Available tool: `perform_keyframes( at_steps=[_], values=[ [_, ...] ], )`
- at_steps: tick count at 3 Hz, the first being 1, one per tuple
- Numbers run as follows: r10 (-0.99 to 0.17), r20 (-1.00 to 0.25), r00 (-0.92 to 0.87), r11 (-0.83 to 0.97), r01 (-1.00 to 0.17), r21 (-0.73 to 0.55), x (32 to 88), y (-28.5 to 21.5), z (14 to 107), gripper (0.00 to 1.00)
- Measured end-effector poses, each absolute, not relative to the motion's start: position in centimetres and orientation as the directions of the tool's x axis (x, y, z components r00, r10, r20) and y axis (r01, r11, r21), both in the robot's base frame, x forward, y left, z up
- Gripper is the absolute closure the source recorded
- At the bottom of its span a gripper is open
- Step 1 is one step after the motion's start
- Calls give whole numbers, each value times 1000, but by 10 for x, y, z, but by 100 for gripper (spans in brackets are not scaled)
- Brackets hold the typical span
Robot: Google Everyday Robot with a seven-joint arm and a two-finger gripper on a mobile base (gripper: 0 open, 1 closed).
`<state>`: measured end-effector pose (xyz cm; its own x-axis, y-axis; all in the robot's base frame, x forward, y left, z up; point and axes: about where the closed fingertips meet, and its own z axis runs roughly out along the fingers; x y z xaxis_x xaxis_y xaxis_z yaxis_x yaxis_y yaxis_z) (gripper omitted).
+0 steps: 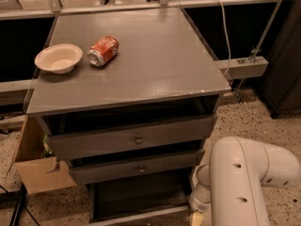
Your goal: Open bottom drawer
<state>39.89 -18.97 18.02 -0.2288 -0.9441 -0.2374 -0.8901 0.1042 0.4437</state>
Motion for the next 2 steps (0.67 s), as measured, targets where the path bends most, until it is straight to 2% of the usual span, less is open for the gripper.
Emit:
perform_keyframes(
  at_steps=[1,2],
  values=[
    [-946,-207,-249,118,-860,496,383,-193,186,0],
    [-946,-207,-249,118,-860,496,383,-193,186,0]
  ],
)
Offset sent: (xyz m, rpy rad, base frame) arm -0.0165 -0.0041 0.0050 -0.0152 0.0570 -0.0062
